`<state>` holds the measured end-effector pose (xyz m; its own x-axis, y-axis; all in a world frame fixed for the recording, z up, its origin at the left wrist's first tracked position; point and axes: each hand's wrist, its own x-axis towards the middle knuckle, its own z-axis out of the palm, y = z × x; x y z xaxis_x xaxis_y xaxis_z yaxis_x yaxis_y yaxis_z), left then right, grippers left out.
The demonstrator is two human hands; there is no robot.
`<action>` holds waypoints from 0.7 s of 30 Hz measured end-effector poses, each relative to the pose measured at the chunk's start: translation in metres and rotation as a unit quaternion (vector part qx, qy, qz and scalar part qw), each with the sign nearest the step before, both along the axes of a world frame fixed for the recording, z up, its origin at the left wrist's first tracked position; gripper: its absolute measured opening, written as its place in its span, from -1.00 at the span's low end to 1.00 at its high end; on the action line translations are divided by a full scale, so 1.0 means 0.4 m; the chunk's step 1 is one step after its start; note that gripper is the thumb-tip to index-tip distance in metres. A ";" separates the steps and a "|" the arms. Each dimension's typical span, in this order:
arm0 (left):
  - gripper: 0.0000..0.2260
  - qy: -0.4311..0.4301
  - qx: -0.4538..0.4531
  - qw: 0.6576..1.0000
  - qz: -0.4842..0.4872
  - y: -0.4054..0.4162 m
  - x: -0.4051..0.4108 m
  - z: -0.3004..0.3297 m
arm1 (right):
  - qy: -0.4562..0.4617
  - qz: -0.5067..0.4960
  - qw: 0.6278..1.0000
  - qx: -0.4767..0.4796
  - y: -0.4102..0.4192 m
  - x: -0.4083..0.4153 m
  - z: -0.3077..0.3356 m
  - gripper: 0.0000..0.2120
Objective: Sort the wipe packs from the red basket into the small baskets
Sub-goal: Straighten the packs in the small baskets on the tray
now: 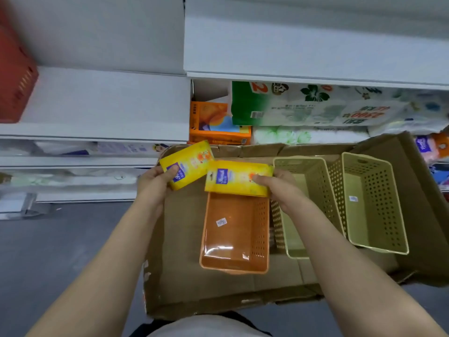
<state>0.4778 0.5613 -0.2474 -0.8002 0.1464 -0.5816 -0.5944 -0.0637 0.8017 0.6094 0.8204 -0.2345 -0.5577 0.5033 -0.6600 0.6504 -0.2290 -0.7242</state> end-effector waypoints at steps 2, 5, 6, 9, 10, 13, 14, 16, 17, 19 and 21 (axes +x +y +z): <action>-0.89 0.000 -0.012 0.999 0.038 -0.020 -0.016 -0.013 | -0.086 -0.047 0.989 0.113 0.015 -0.012 -0.022 -0.36; -0.89 -0.005 -0.003 0.999 0.042 -0.045 -0.028 -0.035 | -0.183 0.003 0.967 0.179 0.003 -0.034 -0.049 -0.40; -0.84 -0.004 -0.003 0.999 0.034 -0.049 -0.029 -0.039 | -0.202 0.032 0.959 0.194 -0.011 -0.044 -0.059 -0.43; -0.86 -0.002 0.003 1.000 0.009 -0.054 -0.023 -0.043 | -0.212 0.057 0.955 0.200 -0.055 -0.077 -0.110 -0.51; -0.90 -0.002 0.005 1.000 0.002 -0.057 -0.020 -0.045 | -0.203 0.048 0.960 0.189 -0.069 -0.086 -0.130 -0.49; -0.95 -0.003 -0.001 1.000 -0.014 -0.074 -0.015 -0.057 | -0.156 0.019 0.975 0.157 -0.098 -0.098 -0.183 -0.44; -0.94 -0.004 -0.005 1.000 -0.018 -0.082 -0.013 -0.064 | -0.134 0.022 0.979 0.155 -0.101 -0.099 -0.196 -0.44; -0.91 -0.006 -0.004 1.000 -0.028 -0.097 -0.009 -0.072 | -0.105 0.037 0.980 0.166 -0.106 -0.100 -0.213 -0.46; -0.91 -0.008 -0.001 0.999 -0.033 -0.102 -0.008 -0.077 | -0.104 0.050 0.976 0.184 -0.107 -0.106 -0.223 -0.47; -0.91 -0.011 0.001 0.999 -0.047 -0.110 -0.005 -0.086 | -0.130 0.093 0.958 0.240 -0.114 -0.119 -0.236 -0.48; -0.90 -0.015 0.003 0.998 -0.054 -0.113 -0.004 -0.091 | -0.170 0.143 0.931 0.289 -0.125 -0.129 -0.244 -0.43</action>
<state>0.4763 0.5162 -0.2840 -0.7618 0.2338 -0.6042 -0.6220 -0.0034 0.7830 0.5580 0.7702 -0.3321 -0.5326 0.6915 -0.4879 0.8387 0.3537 -0.4142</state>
